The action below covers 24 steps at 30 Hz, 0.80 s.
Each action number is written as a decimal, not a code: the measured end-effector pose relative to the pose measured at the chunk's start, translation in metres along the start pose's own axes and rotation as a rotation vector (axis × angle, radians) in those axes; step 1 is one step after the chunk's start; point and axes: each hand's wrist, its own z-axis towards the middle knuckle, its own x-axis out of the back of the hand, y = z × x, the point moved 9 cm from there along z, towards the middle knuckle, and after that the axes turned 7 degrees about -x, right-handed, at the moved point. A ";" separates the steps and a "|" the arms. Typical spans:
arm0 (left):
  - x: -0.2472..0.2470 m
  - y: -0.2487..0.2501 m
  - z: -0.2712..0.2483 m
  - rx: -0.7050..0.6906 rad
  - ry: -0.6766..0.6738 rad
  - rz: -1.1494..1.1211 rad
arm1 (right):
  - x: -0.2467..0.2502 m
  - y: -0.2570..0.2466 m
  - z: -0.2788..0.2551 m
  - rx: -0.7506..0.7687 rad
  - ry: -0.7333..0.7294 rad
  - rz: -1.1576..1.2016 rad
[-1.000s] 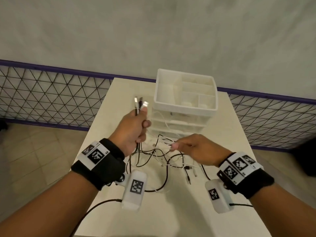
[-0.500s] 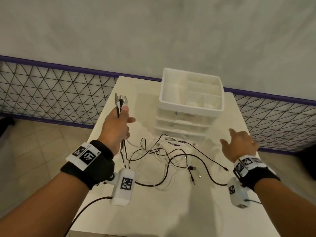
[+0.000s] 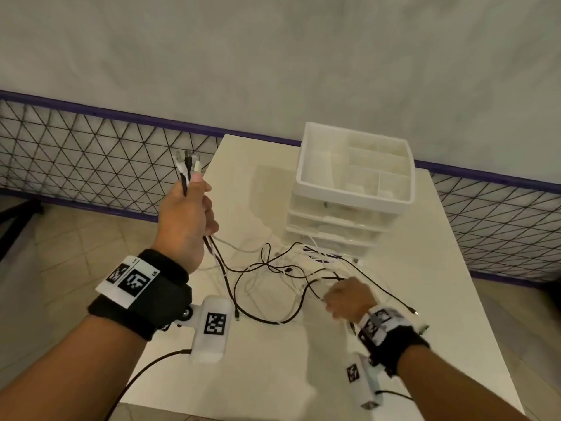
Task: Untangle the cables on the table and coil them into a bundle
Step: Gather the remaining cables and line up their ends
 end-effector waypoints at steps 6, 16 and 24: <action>-0.006 -0.011 0.002 0.099 -0.002 0.030 | 0.130 -0.056 -0.073 0.250 0.036 0.737; -0.101 -0.042 -0.058 0.437 -0.511 -0.053 | 0.113 -0.143 -0.172 0.714 0.028 0.247; -0.043 -0.039 -0.004 0.426 -0.056 -0.243 | 0.084 -0.048 -0.122 0.426 -0.113 0.195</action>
